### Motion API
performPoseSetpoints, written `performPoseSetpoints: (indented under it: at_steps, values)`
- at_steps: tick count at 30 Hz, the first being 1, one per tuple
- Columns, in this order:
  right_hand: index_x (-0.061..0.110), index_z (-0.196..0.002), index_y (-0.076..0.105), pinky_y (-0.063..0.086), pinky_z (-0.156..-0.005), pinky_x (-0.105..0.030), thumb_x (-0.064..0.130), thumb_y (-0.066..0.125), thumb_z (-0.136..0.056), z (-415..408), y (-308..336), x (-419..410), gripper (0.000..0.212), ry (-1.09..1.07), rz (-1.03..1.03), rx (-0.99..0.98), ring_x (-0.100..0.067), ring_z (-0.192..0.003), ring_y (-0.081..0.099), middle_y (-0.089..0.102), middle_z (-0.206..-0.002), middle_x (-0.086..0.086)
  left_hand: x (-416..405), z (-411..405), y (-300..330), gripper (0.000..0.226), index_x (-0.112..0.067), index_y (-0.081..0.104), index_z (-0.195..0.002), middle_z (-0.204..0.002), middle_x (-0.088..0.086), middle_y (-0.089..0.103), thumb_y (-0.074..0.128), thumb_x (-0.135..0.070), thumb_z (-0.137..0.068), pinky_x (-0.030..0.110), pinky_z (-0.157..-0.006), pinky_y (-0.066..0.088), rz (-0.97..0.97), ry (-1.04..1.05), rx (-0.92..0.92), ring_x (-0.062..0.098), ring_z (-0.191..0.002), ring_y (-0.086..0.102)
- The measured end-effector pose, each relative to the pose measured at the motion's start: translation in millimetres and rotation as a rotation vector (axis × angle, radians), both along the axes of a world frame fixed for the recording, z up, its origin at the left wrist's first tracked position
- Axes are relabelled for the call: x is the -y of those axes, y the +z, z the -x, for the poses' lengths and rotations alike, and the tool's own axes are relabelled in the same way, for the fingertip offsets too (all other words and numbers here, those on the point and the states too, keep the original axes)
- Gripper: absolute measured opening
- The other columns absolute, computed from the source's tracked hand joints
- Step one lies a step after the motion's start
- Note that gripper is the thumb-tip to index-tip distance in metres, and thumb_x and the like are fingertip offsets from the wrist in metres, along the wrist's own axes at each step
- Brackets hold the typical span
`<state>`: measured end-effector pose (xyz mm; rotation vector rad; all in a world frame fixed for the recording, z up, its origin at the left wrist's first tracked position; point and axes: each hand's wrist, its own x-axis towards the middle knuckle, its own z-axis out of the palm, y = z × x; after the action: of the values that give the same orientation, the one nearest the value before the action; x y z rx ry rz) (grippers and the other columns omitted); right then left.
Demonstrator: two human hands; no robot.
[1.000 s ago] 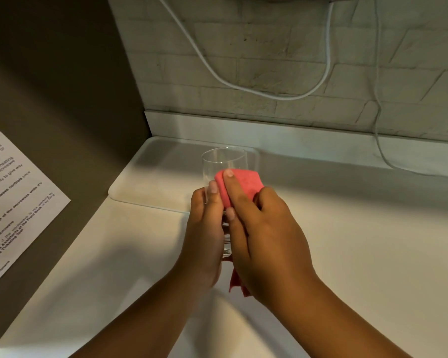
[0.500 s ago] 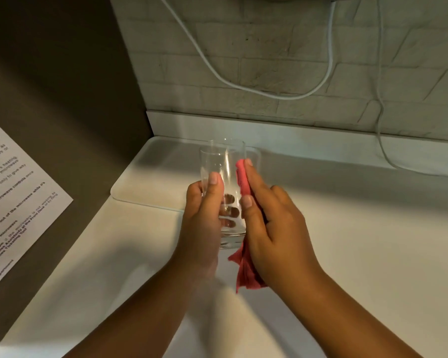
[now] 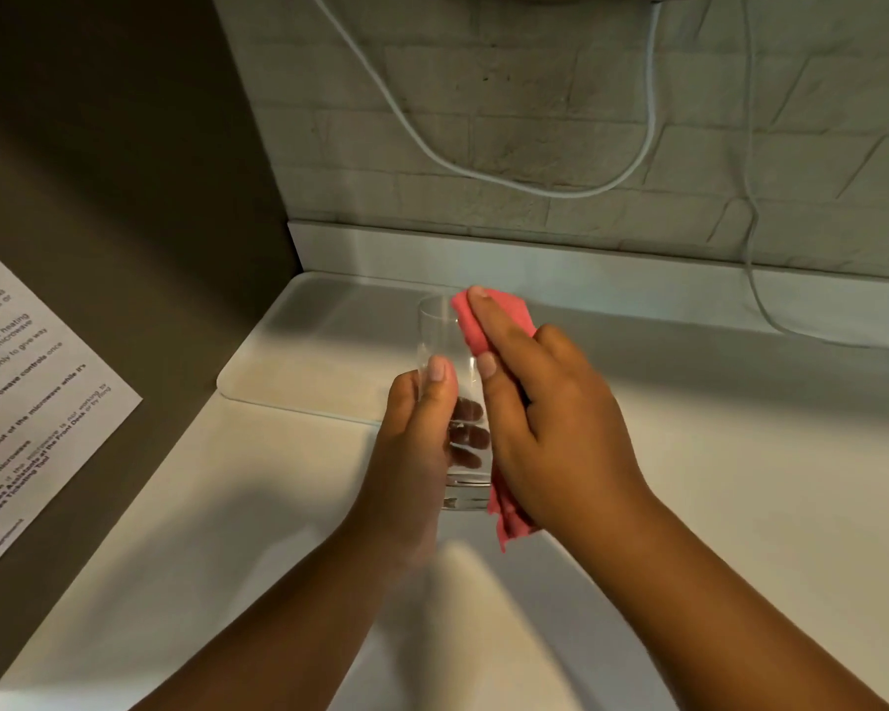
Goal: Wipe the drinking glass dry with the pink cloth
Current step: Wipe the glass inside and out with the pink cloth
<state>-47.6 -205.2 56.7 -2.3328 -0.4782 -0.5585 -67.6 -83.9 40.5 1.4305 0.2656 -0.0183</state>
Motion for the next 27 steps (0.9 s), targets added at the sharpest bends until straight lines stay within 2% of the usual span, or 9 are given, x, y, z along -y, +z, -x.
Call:
performPoseSetpoints:
  at_steps: [3,8,10,12,15,19,21,24,27]
  values:
    - [0.05,-0.15,0.027,0.038,-0.067,-0.009,0.039,0.038,-0.105,-4.0,-0.9,1.4,0.048,0.021,-0.079,-0.035,-0.002,-0.081,0.048,0.049,-0.095,0.014,-0.5,-1.5,3.0,0.057,-0.019,0.061,-0.125,-0.118,0.024,0.073,0.044,-0.065,-0.096,0.062,-0.095,0.059,0.038,0.036,-0.029,0.043,-0.107,0.073]
    - [0.057,-0.149,0.02,0.04,-0.067,-0.008,0.045,0.031,-0.104,11.2,-11.4,0.9,0.049,0.041,-0.112,-0.086,0.001,-0.083,0.051,0.05,-0.092,0.015,-6.2,-7.3,4.5,0.051,-0.018,0.064,-0.119,-0.115,0.024,0.074,0.045,-0.062,-0.101,0.055,-0.087,0.061,0.082,0.092,-0.022,0.04,-0.102,0.075]
    - [0.053,-0.152,0.016,0.042,-0.066,-0.008,0.044,0.03,-0.102,23.5,-14.2,-3.7,0.052,0.053,-0.024,-0.078,0.002,-0.081,0.05,0.05,-0.1,0.017,-8.1,-9.6,1.9,0.056,-0.021,0.066,-0.117,-0.108,0.017,0.077,0.045,-0.068,-0.095,0.049,-0.081,0.063,0.06,0.08,-0.006,0.03,-0.098,0.077]
    - [0.047,-0.153,0.019,0.051,-0.064,-0.016,0.039,0.031,-0.101,33.7,-13.6,-7.7,0.055,0.046,0.093,-0.054,-0.004,-0.079,0.052,0.054,-0.104,0.011,-8.7,-10.4,-1.4,0.064,-0.021,0.066,-0.115,-0.101,0.011,0.078,0.043,-0.074,-0.088,0.036,-0.072,0.058,0.028,0.06,-0.003,0.019,-0.088,0.077]
    - [0.037,-0.152,0.035,0.053,-0.053,-0.028,0.034,0.033,-0.097,37.0,-7.8,-6.1,0.054,0.015,0.189,-0.045,-0.015,-0.072,0.053,0.058,-0.098,0.002,-8.2,-9.0,-7.9,0.068,-0.017,0.065,-0.12,-0.104,0.013,0.078,0.037,-0.074,-0.096,0.028,-0.065,0.056,0.04,0.036,-0.045,0.019,-0.088,0.078]
    - [0.031,-0.151,0.039,0.056,-0.057,-0.032,0.035,0.031,-0.098,35.7,2.5,-9.8,0.054,0.026,0.249,-0.057,-0.019,-0.081,0.058,0.063,-0.105,-0.001,-5.4,-7.9,-6.9,0.063,-0.019,0.064,-0.128,-0.114,0.013,0.078,0.033,-0.068,-0.102,0.038,-0.077,0.057,0.059,0.038,-0.033,0.027,-0.104,0.077]
    - [0.032,-0.152,0.037,0.055,-0.061,-0.031,0.038,0.03,-0.098,28.8,8.8,-12.0,0.055,0.011,0.234,-0.037,-0.018,-0.087,0.06,0.062,-0.113,0.0,-1.8,-5.8,-5.2,0.058,-0.022,0.062,-0.129,-0.112,0.007,0.08,0.035,-0.066,-0.101,0.039,-0.078,0.06,0.056,0.025,0.002,0.023,-0.103,0.077]
    - [0.036,-0.152,0.036,0.054,-0.071,-0.031,0.039,0.031,-0.1,7.3,14.8,-8.3,0.052,-0.027,0.127,-0.011,-0.02,-0.097,0.061,0.061,-0.124,-0.001,6.0,0.3,-5.3,0.058,-0.02,0.06,-0.118,-0.097,0.003,0.081,0.046,-0.071,-0.093,0.039,-0.076,0.063,0.009,0.029,0.023,0.022,-0.093,0.079]
    - [0.038,-0.152,0.034,0.048,-0.073,-0.025,0.033,0.04,-0.106,-13.1,11.2,-0.4,0.047,-0.045,-0.037,-0.07,-0.012,-0.094,0.057,0.061,-0.111,0.003,9.4,4.7,-1.9,0.051,-0.021,0.059,-0.118,-0.108,0.017,0.078,0.048,-0.066,-0.096,0.062,-0.09,0.06,0.049,0.071,-0.011,0.038,-0.1,0.076]
